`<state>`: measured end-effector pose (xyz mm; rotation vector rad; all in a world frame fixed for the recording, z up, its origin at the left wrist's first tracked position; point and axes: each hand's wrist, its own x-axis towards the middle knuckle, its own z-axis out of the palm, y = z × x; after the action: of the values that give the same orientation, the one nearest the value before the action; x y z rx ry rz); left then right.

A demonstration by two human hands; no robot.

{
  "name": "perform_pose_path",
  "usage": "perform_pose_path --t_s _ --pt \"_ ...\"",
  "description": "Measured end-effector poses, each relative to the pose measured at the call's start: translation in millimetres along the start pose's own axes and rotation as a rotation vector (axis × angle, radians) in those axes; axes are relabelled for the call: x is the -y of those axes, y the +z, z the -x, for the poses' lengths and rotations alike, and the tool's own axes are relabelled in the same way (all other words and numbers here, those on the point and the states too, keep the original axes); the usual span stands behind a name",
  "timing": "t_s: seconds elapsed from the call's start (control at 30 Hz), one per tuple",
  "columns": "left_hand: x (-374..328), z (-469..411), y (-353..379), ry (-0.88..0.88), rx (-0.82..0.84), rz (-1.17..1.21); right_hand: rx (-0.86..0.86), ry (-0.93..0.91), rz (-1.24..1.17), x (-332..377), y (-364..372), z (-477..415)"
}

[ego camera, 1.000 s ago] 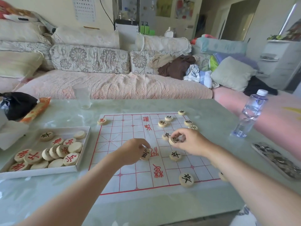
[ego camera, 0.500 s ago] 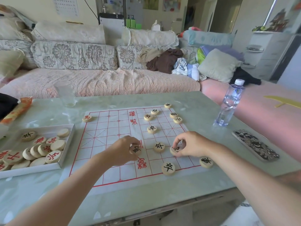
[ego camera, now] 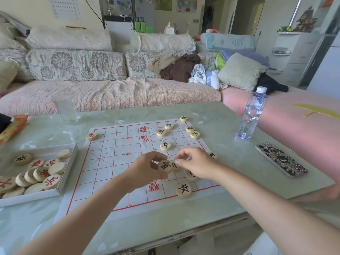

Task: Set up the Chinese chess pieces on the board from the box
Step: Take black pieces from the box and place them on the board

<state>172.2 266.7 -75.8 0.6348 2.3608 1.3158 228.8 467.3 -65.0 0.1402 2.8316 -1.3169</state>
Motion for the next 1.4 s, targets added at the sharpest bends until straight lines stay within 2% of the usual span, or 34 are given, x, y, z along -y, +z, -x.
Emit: perform_pose_path --t_s 0.13,0.3,0.4,0.53,0.6,0.7,0.83,0.97,1.13,1.27,1.4 --pt "-2.3 -3.9 3.8 0.023 -0.023 0.172 0.052 0.11 -0.341 11.3 14.6 -6.7" --pt "0.5 -10.6 -1.1 -0.048 -0.037 0.375 0.019 0.104 -0.498 11.5 17.0 -21.4" --pt "1.7 -19.8 -3.6 -0.123 -0.082 0.497 -0.013 0.047 -0.424 12.8 19.6 -26.9" --pt "-0.9 -35.6 -7.8 -0.159 -0.084 0.531 -0.055 -0.081 -0.091 14.1 21.1 -33.7" --pt "-2.5 -46.4 -11.1 -0.143 -0.063 0.486 -0.124 -0.144 0.022 14.6 19.0 -38.8" --pt "-4.3 -67.1 -15.0 -0.104 -0.078 0.34 -0.147 -0.161 0.057 11.3 10.9 -54.8" --pt "-0.7 -97.5 -18.3 -0.013 -0.186 -0.148 -0.205 -0.098 0.134 -4.3 -6.2 -97.5" --pt "15.2 -131.7 -23.4 0.152 -0.215 -0.539 -0.307 -0.006 0.209 -26.5 -24.3 -145.9" --pt "28.0 -163.7 -32.8 0.208 -0.182 -0.68 -0.379 0.1 0.306 -48.4 -45.9 -199.5" --pt "41.5 -172.9 -38.2 0.117 -0.07 -0.686 -0.42 0.155 0.332 -63.2 -54.1 -234.0" --pt "48.7 -179.1 -39.5 0.135 -0.08 -0.699 -0.424 0.2 0.362 -76.0 -51.8 -254.9"
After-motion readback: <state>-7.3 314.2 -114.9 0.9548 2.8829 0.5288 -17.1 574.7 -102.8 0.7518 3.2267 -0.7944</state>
